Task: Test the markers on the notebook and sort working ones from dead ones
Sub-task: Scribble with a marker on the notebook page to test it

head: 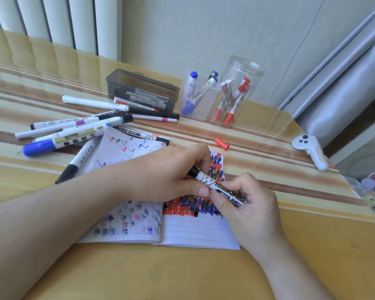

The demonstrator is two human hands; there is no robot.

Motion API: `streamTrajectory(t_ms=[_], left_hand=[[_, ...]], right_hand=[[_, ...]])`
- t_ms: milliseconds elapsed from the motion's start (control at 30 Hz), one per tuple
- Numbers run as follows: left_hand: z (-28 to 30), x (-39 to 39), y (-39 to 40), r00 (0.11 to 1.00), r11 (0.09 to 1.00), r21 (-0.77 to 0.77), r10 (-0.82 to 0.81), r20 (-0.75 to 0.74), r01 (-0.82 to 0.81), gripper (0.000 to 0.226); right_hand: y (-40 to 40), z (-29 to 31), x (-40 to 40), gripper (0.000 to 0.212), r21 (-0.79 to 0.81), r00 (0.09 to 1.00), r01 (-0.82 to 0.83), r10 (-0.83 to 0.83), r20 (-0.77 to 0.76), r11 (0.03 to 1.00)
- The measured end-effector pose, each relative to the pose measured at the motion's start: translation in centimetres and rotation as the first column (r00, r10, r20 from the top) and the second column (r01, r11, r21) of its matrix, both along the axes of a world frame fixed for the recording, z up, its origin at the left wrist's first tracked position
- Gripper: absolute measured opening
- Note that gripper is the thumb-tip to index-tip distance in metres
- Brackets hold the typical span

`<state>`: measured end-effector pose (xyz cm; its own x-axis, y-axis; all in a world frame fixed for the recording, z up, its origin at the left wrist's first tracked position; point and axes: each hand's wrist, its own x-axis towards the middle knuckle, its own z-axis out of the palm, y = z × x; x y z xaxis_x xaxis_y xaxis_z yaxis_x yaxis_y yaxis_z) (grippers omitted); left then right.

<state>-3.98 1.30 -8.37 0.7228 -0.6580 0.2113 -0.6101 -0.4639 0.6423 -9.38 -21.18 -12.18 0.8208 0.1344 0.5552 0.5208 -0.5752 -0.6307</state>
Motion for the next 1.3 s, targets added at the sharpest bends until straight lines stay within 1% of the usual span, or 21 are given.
streamTrajectory(t_ms=[133, 267, 367, 433, 533, 600, 633, 700, 733, 767, 833, 900, 967, 1067, 1133, 1167, 1233, 1300], left_hand=[[0.3, 0.2, 0.0, 1.0, 1.0, 0.004, 0.006, -0.015, -0.006, 0.029], [-0.1, 0.4, -0.1, 1.0, 1.0, 0.012, -0.011, -0.009, 0.011, 0.027], [-0.2, 0.9, 0.6, 1.0, 1.0, 0.013, 0.007, 0.018, -0.007, 0.026], [-0.1, 1.7, 1.6, 0.997, 0.998, -0.03, 0.062, 0.05, -0.061, 0.025], [-0.2, 3.0, 3.0, 0.98, 0.982, -0.087, 0.177, 0.089, -0.17, 0.025], [-0.9, 3.6, 3.3, 0.967, 0.972, -0.043, 0.236, 0.095, -0.233, 0.032], [-1.1, 3.7, 3.3, 0.965, 0.968, -0.019, 0.252, 0.077, -0.252, 0.036], [-1.5, 3.8, 3.2, 0.966, 0.967, 0.006, 0.256, 0.035, -0.256, 0.037], [-1.4, 3.8, 3.2, 0.968, 0.967, 0.024, 0.251, 0.026, -0.252, 0.036], [-1.3, 3.7, 3.2, 0.97, 0.969, 0.053, 0.24, 0.034, -0.242, 0.034], [-1.2, 3.5, 3.1, 0.977, 0.97, 0.136, 0.188, 0.1, -0.2, 0.03], [-1.4, 3.4, 3.0, 0.976, 0.969, 0.185, 0.135, 0.172, -0.167, 0.032], [-1.6, 3.3, 3.0, 0.972, 0.972, 0.171, 0.129, 0.198, -0.164, 0.033], [-1.7, 3.4, 3.1, 0.974, 0.977, 0.144, 0.13, 0.185, -0.158, 0.033], [-1.7, 3.4, 3.1, 0.977, 0.98, 0.135, 0.124, 0.173, -0.148, 0.033], [-1.7, 3.4, 3.2, 0.977, 0.981, 0.131, 0.122, 0.173, -0.146, 0.033], [-1.7, 3.4, 3.2, 0.976, 0.981, 0.129, 0.124, 0.178, -0.148, 0.032], [-1.7, 3.4, 3.2, 0.974, 0.978, 0.139, 0.125, 0.19, -0.153, 0.032]], right_hand=[[0.5, 0.2, 0.0, 0.024, 0.048, 1.0, 0.004, -0.003, -0.014, 0.999], [0.5, 0.2, -0.1, 0.024, 0.038, 0.998, 0.024, -0.022, -0.06, 0.999], [1.0, 0.8, -0.3, 0.018, 0.086, 0.976, 0.024, -0.005, -0.217, 0.996], [1.3, 1.4, -0.4, 0.02, 0.147, 0.946, 0.013, 0.035, -0.321, 0.989], [1.1, 1.8, -0.3, 0.02, 0.287, 0.924, 0.098, 0.021, -0.383, 0.953], [0.6, 1.9, 0.0, 0.017, 0.428, 0.906, 0.19, 0.01, -0.423, 0.883], [0.3, 2.0, 0.3, 0.015, 0.517, 0.893, 0.242, 0.02, -0.45, 0.821], [-0.1, 2.7, 1.0, 0.015, 0.663, 0.862, 0.346, 0.055, -0.504, 0.664], [-0.1, 3.3, 1.5, 0.015, 0.697, 0.85, 0.379, 0.069, -0.522, 0.609], [0.1, 4.1, 2.1, 0.016, 0.708, 0.844, 0.395, 0.074, -0.531, 0.585], [1.3, 6.0, 3.9, 0.015, 0.7, 0.847, 0.378, 0.077, -0.525, 0.606], [3.8, 7.4, 6.7, 0.014, 0.655, 0.848, 0.33, 0.091, -0.521, 0.68], [7.2, 8.3, 10.2, 0.015, 0.628, 0.852, 0.28, 0.114, -0.512, 0.726], [12.3, 9.5, 15.9, 0.014, 0.629, 0.85, 0.26, 0.135, -0.509, 0.733], [14.3, 9.6, 18.6, 0.021, 0.583, 0.848, 0.261, 0.107, -0.52, 0.769], [14.7, 9.3, 19.3, 0.027, 0.527, 0.846, 0.272, 0.061, -0.53, 0.805], [14.4, 8.0, 19.3, 0.04, 0.344, 0.853, 0.287, -0.075, -0.517, 0.894], [13.1, 6.6, 17.5, 0.036, 0.152, 0.885, 0.241, -0.153, -0.44, 0.958]])
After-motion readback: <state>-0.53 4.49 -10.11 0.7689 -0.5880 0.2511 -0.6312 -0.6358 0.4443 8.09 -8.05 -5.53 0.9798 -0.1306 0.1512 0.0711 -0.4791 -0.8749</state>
